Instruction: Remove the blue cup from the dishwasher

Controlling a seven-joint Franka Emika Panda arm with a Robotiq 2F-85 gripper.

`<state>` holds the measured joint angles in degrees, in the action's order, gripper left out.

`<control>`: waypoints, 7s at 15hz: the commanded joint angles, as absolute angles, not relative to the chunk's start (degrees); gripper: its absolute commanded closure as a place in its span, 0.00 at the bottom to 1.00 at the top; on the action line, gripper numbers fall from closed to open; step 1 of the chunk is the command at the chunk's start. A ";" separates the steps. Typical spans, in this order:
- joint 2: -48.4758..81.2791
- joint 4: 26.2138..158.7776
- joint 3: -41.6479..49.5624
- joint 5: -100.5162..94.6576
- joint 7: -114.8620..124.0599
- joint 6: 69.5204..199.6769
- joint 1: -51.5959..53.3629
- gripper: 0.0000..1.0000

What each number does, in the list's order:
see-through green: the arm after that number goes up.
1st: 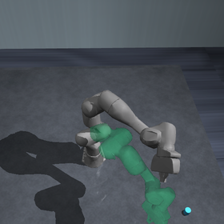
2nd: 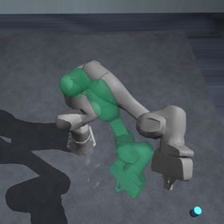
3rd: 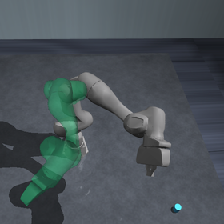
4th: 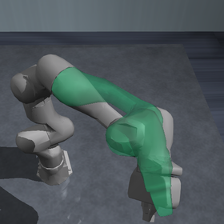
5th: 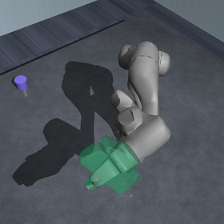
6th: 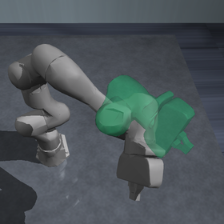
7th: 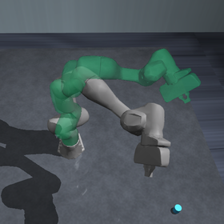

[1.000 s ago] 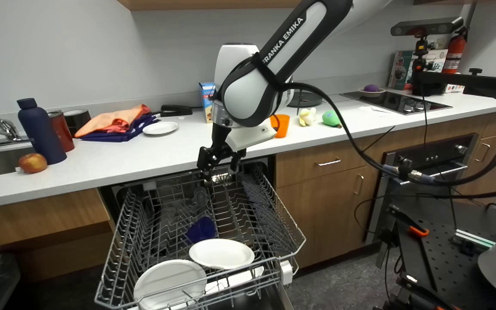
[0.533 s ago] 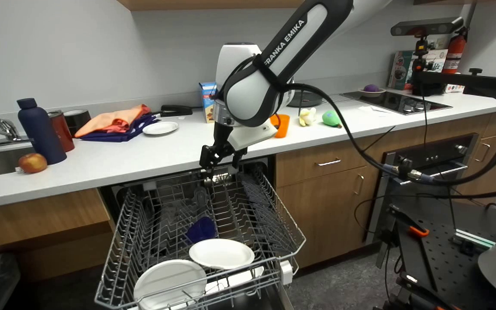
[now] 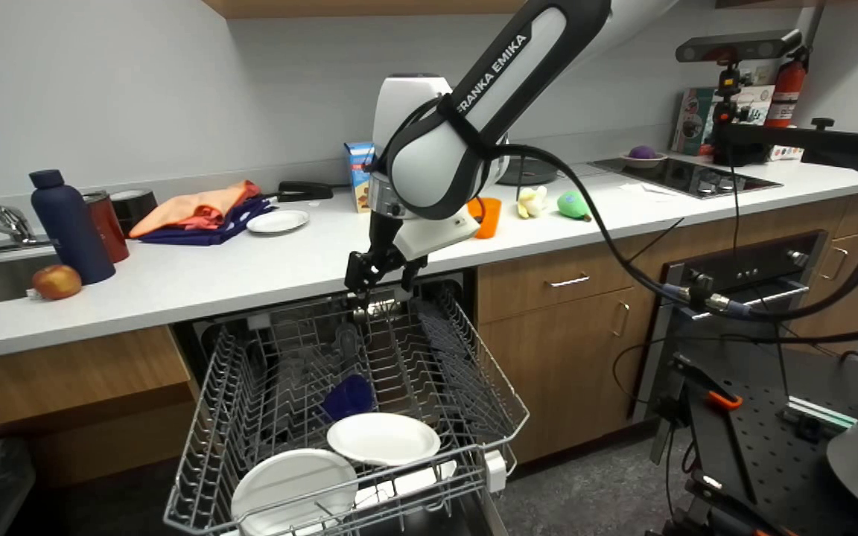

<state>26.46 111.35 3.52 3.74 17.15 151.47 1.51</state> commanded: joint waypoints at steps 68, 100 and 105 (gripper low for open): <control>44.73 91.31 3.46 3.19 19.32 143.34 5.19 0.00; 72.77 64.12 7.44 6.99 32.38 149.79 6.44 0.00; 75.56 59.84 7.84 6.59 34.73 149.51 6.52 0.34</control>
